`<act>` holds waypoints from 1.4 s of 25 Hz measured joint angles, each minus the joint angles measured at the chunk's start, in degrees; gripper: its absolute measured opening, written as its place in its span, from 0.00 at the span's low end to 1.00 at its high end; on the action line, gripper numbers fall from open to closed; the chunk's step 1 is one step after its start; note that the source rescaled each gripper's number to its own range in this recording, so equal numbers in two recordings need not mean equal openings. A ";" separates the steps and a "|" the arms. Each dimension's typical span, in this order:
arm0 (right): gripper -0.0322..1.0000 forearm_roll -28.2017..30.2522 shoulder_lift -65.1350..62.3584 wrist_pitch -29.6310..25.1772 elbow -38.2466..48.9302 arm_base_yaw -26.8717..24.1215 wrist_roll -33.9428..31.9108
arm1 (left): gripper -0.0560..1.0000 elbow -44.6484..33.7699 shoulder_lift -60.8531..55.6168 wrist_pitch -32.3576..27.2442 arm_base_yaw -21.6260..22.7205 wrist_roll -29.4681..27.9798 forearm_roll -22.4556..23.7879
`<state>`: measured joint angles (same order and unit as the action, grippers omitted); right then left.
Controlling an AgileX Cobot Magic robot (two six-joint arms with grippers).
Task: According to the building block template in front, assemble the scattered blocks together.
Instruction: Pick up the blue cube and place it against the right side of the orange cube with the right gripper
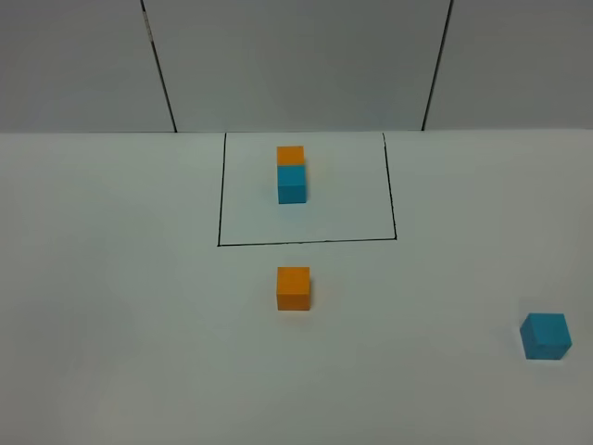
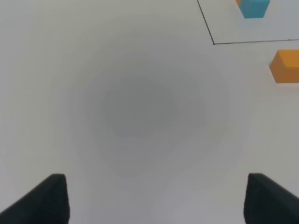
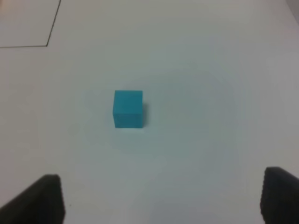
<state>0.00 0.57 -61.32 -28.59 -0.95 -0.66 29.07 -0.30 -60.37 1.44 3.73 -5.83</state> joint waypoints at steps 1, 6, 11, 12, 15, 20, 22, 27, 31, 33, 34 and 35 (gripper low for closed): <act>0.73 0.00 0.00 0.00 0.00 0.00 0.00 | 0.84 0.00 0.00 0.00 0.00 0.00 0.00; 0.73 0.00 0.00 0.00 0.00 0.00 0.00 | 0.84 0.00 0.00 0.00 0.00 0.00 0.00; 0.73 0.00 0.00 0.00 0.00 0.00 0.00 | 0.84 0.00 0.00 0.00 0.00 0.00 0.00; 0.73 0.00 0.00 0.00 0.00 0.00 0.00 | 0.84 0.00 0.00 0.00 0.00 0.00 0.00; 0.73 0.00 0.00 0.00 0.00 0.00 0.00 | 0.84 0.00 0.00 0.00 0.00 0.00 0.00; 0.73 0.00 0.00 0.00 0.00 0.00 0.00 | 0.84 0.00 0.00 0.00 0.00 0.00 0.00; 0.73 0.00 0.00 0.00 0.00 0.00 -0.38 | 0.84 0.00 0.00 0.00 0.00 0.00 0.00; 0.79 -2.24 3.52 -1.62 -1.50 0.00 -2.94 | 0.84 0.00 0.00 0.00 0.00 -0.02 0.00; 0.95 -7.89 15.76 -1.63 -3.46 0.00 -2.67 | 0.84 0.00 0.00 0.03 0.00 -0.02 0.00; 0.98 -10.83 23.36 1.02 -3.46 0.00 0.04 | 0.84 0.00 0.00 0.03 0.00 -0.02 0.00; 0.99 -11.74 27.89 3.07 -3.46 0.00 1.35 | 0.84 0.00 0.00 0.07 0.00 -0.02 0.00; 0.99 -12.44 32.58 5.44 -3.51 0.00 2.75 | 0.84 0.00 0.00 0.07 0.00 -0.02 0.00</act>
<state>-12.44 33.14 -55.87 -32.09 -0.95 2.09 29.07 -0.30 -60.30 1.44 3.70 -5.83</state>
